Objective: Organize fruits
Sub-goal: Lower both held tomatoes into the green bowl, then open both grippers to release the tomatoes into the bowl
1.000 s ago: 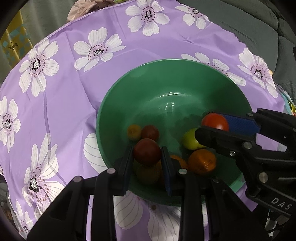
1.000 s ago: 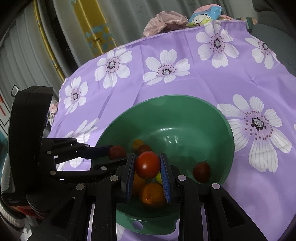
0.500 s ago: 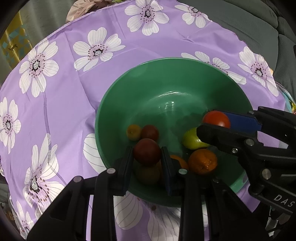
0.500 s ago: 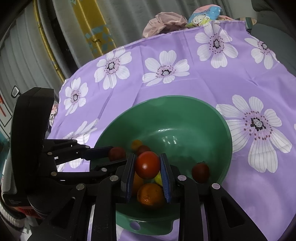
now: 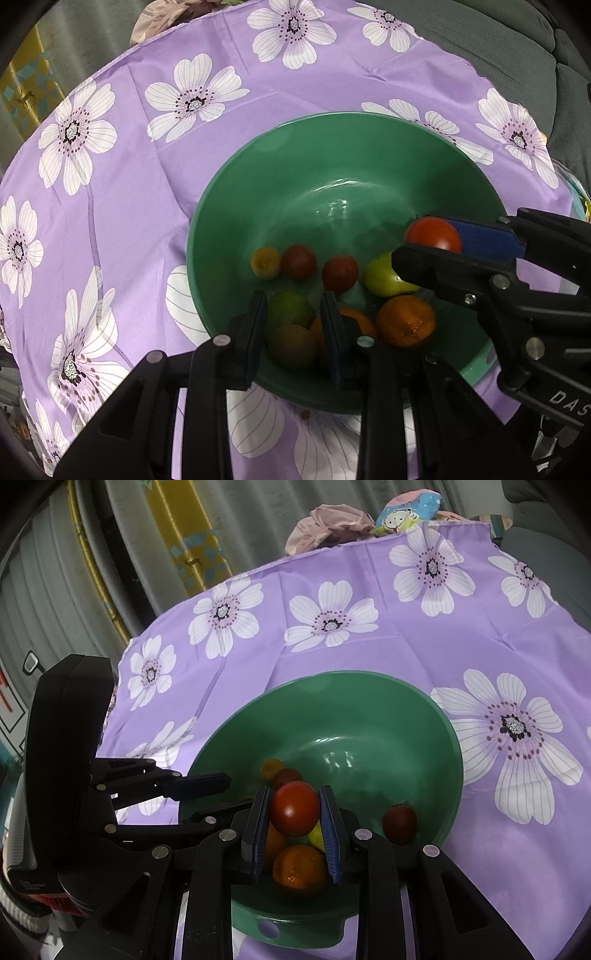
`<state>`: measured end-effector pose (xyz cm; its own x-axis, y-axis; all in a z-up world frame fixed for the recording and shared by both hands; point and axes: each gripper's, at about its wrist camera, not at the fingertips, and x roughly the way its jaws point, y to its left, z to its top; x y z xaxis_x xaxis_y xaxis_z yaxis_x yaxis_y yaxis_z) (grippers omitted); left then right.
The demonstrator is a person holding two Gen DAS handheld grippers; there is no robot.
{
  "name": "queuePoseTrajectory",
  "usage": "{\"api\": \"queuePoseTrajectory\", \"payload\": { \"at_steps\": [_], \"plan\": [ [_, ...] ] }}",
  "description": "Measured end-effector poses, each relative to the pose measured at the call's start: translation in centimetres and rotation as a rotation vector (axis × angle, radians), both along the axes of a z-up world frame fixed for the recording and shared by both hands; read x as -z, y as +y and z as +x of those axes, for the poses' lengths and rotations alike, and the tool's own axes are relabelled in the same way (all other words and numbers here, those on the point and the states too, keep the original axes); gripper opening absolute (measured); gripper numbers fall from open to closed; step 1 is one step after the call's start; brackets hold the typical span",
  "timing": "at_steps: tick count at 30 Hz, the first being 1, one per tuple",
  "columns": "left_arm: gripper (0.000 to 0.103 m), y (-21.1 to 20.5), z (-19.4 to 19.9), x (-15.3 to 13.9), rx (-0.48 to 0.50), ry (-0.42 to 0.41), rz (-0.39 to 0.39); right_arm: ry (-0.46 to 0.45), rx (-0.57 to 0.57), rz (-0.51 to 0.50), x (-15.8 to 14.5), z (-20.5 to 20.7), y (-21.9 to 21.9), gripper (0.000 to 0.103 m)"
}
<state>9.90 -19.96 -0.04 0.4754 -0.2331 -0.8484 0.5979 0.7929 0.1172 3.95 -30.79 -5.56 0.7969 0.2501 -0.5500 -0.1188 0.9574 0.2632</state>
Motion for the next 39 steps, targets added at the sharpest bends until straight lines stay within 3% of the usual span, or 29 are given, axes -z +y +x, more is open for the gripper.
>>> {"api": "queuePoseTrajectory", "payload": {
  "at_steps": [9, 18, 30, 35, 39],
  "plan": [
    [0.030, 0.0, 0.0, 0.1, -0.004, -0.002, 0.006, 0.012, 0.014, 0.008, -0.1, 0.1, -0.3, 0.028],
    [0.051, -0.1, -0.5, -0.4, -0.009, -0.020, 0.006, 0.019, 0.020, -0.004, -0.2, -0.3, -0.3, 0.029],
    [0.069, 0.6, -1.6, -2.3, -0.055, -0.070, -0.014, 0.002, 0.064, -0.091, -2.0, -1.7, -0.6, 0.067],
    [0.076, 1.1, -1.9, -2.5, -0.090, -0.086, 0.007, 0.004, 0.081, -0.133, -2.5, -2.2, -0.5, 0.069],
    [0.077, 1.7, -2.0, -2.7, -0.128, -0.104, 0.029, 0.002, 0.096, -0.173, -2.9, -2.8, -0.4, 0.081]
  ]
}}
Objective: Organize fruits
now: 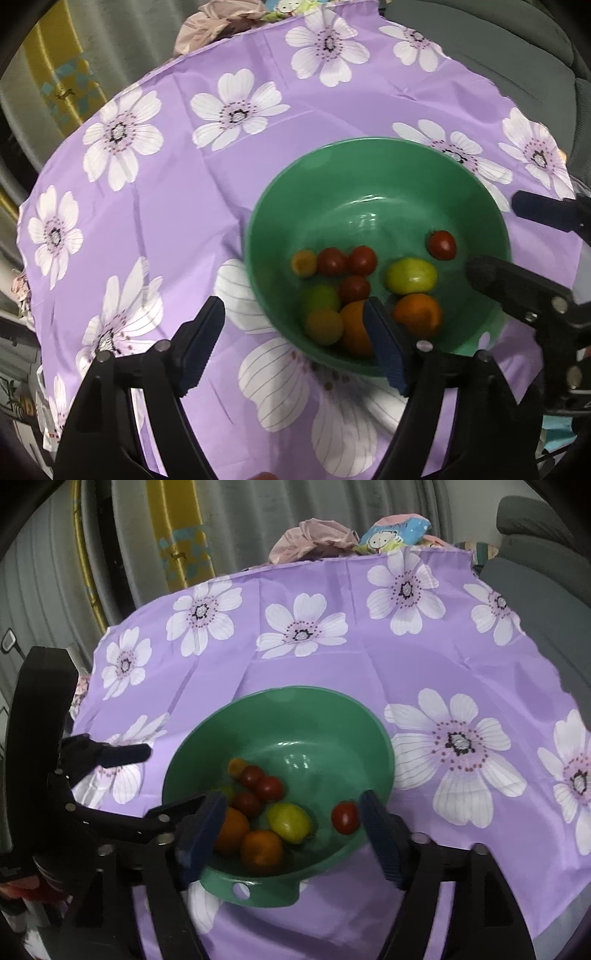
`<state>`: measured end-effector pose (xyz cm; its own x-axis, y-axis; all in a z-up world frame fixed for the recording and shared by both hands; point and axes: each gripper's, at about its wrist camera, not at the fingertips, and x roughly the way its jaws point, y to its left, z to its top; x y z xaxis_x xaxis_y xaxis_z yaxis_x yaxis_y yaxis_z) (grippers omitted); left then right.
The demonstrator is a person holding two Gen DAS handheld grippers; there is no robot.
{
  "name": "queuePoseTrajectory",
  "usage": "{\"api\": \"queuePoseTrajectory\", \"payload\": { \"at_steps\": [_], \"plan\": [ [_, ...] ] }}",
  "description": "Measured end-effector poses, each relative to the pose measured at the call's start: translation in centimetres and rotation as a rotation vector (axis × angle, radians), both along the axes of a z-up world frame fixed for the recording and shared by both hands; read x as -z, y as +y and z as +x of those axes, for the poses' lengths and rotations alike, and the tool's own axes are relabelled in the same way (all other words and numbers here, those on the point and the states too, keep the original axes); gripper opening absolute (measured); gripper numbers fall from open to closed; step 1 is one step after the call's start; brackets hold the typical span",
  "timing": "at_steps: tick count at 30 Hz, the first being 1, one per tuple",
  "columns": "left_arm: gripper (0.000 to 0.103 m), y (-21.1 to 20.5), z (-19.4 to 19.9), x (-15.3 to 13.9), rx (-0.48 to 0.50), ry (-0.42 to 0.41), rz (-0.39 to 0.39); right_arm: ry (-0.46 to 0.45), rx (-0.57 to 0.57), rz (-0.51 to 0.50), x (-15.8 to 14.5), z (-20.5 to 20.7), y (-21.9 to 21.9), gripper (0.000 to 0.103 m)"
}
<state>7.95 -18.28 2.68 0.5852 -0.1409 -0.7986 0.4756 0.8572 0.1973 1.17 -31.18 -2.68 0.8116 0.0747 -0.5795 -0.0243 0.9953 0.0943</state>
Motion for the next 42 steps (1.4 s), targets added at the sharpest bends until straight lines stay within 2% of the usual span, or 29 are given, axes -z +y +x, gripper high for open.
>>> {"api": "queuePoseTrajectory", "payload": {
  "at_steps": [6, 11, 29, 42],
  "plan": [
    [0.078, 0.3, -0.6, -0.6, -0.014, -0.002, 0.001, 0.004, -0.020, -0.010, -0.4, -0.4, 0.1, 0.081],
    [0.078, 0.5, -0.9, -1.1, -0.012, 0.007, -0.027, 0.011, -0.045, -0.015, -0.8, -0.5, 0.1, 0.084],
    [0.078, 0.5, -0.6, -1.3, -0.053, -0.011, 0.004, 0.012, -0.058, -0.021, -1.2, -0.3, 0.1, 0.085],
    [0.078, 1.0, -0.2, -1.6, -0.068, -0.017, -0.007, 0.010, -0.080, -0.034, -1.4, 0.4, 0.7, 0.085]
  ]
}}
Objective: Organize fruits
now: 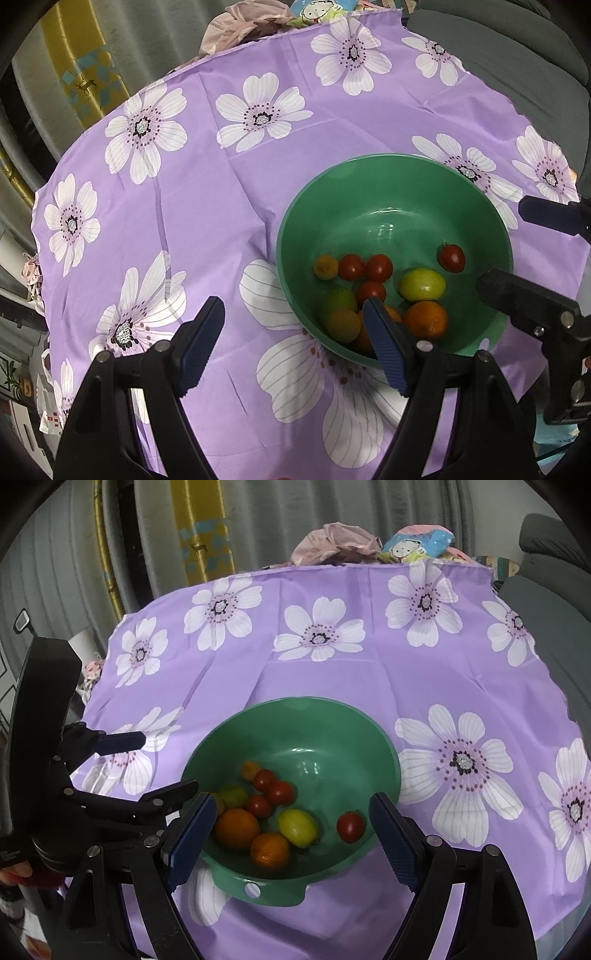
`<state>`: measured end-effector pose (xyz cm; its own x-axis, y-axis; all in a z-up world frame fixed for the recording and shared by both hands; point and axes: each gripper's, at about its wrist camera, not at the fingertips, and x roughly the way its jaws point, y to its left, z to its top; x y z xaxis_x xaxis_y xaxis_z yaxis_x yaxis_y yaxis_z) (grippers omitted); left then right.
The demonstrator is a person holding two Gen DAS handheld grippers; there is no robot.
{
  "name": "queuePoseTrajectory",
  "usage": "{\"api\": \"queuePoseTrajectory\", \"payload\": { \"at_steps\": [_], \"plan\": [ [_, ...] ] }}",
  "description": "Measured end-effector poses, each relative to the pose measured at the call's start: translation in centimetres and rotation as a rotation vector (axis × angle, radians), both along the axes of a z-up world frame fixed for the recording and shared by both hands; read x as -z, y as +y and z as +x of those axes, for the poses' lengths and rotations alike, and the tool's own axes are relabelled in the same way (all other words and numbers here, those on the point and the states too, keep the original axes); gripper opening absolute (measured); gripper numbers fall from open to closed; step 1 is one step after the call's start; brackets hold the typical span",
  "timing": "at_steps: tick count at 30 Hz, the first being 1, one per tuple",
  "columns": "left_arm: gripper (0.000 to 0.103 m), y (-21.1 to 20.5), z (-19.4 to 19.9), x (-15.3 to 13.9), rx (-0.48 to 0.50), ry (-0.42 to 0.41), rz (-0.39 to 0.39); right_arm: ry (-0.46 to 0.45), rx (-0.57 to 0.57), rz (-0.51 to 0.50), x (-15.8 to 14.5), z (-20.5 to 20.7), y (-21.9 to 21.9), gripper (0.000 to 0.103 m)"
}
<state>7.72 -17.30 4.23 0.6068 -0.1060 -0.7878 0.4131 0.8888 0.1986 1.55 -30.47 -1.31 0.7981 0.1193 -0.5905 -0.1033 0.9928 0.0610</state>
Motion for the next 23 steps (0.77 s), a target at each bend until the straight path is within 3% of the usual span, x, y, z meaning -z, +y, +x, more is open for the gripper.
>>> {"api": "queuePoseTrajectory", "payload": {
  "at_steps": [23],
  "plan": [
    [0.078, 0.33, 0.26, -0.21, -0.022, -0.012, 0.008, -0.006, -0.012, -0.007, -0.12, 0.19, 0.50, 0.085]
  ]
}}
